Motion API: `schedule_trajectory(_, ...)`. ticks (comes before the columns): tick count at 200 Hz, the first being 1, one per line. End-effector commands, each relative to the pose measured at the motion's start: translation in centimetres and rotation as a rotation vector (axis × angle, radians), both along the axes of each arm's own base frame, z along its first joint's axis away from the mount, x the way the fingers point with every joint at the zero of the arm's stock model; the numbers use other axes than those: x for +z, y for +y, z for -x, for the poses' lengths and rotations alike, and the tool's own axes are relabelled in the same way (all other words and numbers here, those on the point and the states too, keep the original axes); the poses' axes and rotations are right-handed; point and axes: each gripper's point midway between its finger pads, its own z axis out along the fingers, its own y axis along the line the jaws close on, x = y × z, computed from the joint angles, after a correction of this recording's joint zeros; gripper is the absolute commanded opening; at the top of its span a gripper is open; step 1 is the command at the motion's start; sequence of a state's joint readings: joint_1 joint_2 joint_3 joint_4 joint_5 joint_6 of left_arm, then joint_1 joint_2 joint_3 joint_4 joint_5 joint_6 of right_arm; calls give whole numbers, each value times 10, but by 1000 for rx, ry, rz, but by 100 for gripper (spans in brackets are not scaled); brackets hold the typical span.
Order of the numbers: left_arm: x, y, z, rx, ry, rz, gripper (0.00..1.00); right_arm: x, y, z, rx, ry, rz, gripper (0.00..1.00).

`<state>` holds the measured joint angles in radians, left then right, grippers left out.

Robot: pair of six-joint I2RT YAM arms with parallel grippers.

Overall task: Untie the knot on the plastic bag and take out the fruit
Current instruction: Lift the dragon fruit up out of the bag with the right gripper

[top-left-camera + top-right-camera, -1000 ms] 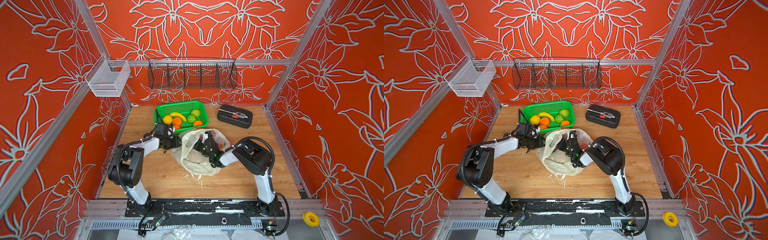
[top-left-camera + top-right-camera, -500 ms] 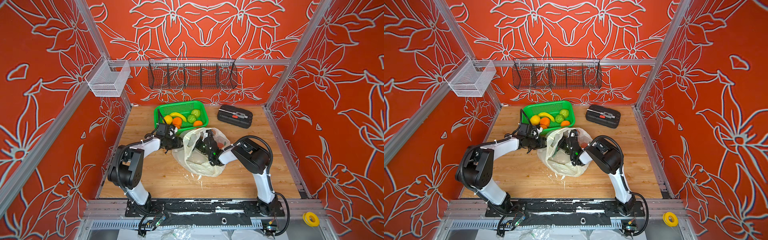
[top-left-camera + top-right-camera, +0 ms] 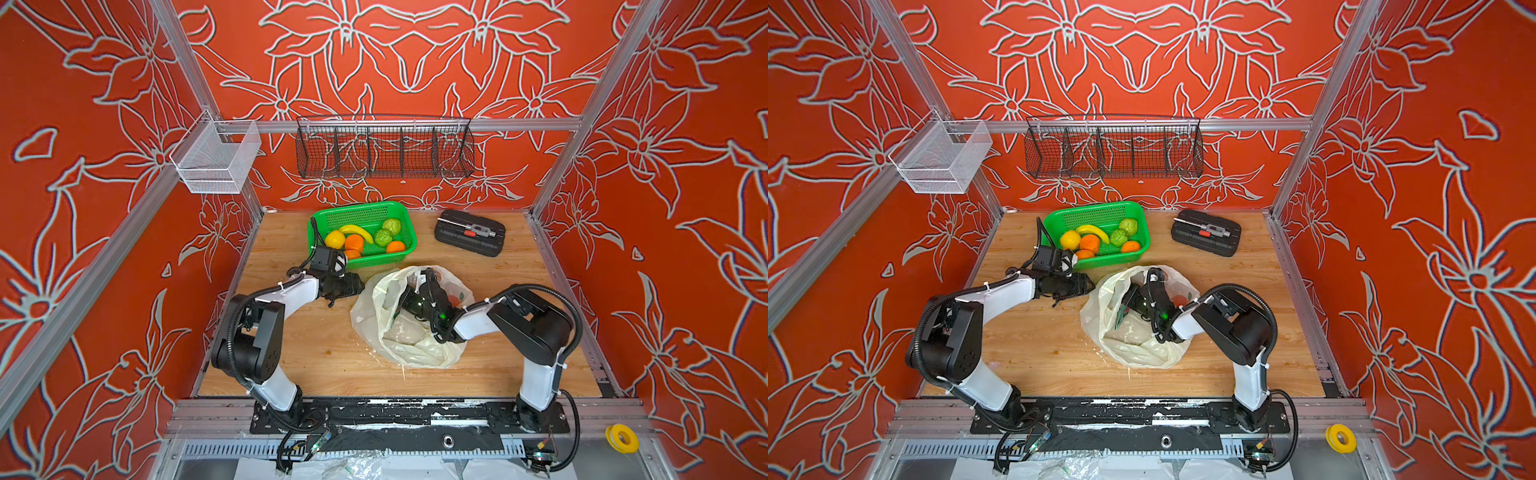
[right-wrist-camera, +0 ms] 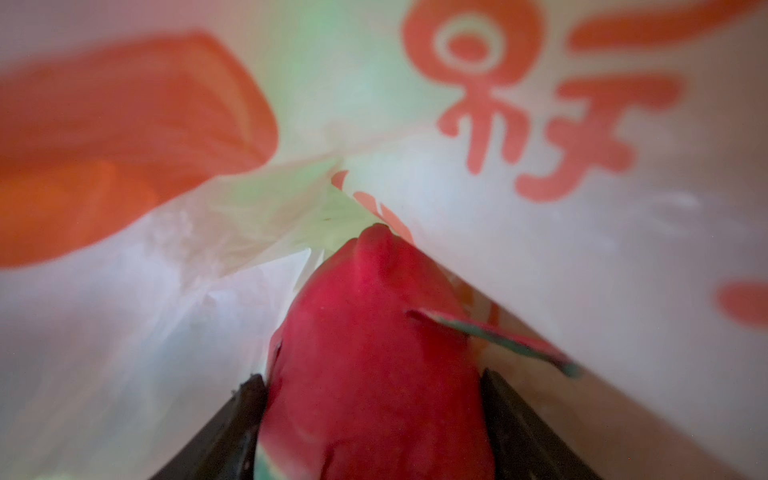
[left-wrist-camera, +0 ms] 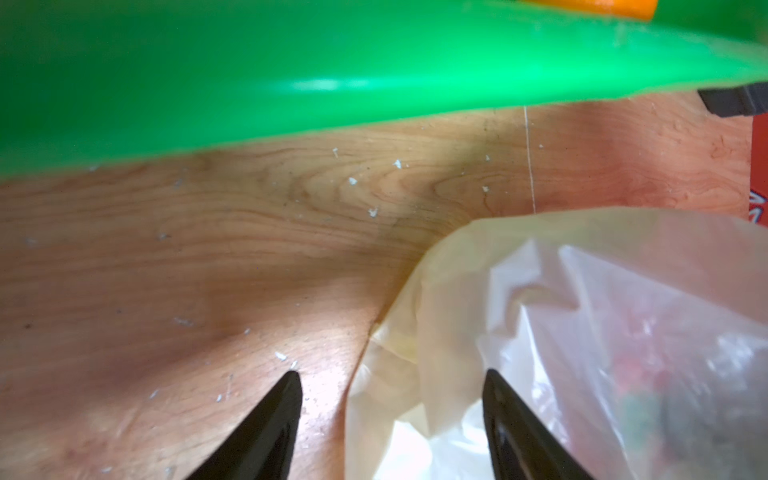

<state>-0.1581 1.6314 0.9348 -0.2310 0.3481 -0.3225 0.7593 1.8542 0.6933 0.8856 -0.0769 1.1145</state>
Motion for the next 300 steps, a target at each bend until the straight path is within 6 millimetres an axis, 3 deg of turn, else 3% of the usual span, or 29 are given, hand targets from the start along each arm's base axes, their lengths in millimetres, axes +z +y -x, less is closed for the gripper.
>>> schedule_trajectory(1, 2, 7, -1, 38, 3, -9, 69, 27, 0, 11, 41, -41, -18, 37)
schedule_trajectory(30, 6, 6, -2, 45, -6, 0, 70, 33, -8, 23, 79, -43, 47, 37)
schedule_trajectory(62, 41, -4, 9, 32, -62, 90, 71, 34, -16, 29, 107, -42, 122, 37)
schedule_trajectory(105, 104, -11, 55, 55, -170, 168, 69, 31, -15, 46, 218, 18, 232, 37)
schedule_trajectory(150, 174, -51, 110, -101, -352, 187, 69, 57, -19, 60, 275, 4, 248, 37)
schedule_trajectory(171, 192, -75, 129, -200, -404, 159, 69, 64, -28, 68, 282, 18, 284, 37)
schedule_trajectory(192, 194, -80, 133, -226, -429, 88, 69, 73, -39, 75, 272, 4, 293, 37)
schedule_trajectory(255, 219, -94, 128, -217, -452, 178, 72, 131, -73, 90, 213, -173, 304, 37)
schedule_trajectory(284, 242, -106, 126, -190, -430, 287, 81, 171, -86, 96, 178, -348, 266, 37)
schedule_trajectory(300, 259, -110, 126, -168, -423, 359, 93, 196, -88, 101, 192, -460, 245, 37)
